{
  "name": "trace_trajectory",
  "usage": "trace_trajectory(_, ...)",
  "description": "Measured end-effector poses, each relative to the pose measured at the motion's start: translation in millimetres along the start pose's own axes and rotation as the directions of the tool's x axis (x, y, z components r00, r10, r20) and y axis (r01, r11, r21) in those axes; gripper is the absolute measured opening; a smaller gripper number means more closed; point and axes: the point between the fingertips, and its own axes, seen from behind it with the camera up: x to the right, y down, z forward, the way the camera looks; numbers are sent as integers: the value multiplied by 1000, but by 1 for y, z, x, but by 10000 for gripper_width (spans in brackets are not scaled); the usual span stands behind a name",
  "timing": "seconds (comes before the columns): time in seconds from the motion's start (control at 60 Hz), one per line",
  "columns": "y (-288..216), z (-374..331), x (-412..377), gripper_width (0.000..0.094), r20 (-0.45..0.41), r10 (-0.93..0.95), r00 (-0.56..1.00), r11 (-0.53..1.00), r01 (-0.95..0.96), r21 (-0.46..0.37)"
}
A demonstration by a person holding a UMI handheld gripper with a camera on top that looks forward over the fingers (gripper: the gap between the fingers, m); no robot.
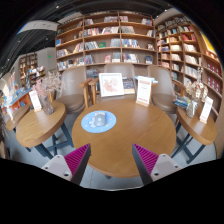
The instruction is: Arrange mouse
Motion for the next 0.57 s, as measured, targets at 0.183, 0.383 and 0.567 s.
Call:
trace_trajectory(0.183, 33, -27, 7, 854, -7, 8, 1000, 1000, -8, -13)
trace_trajectory(0.383, 36, -38, 16, 854, -27, -27, 999, 1000, 27, 14)
trace_trajectory(0.567, 30, -42, 20, 850, -35, -48, 998, 998, 50, 39)
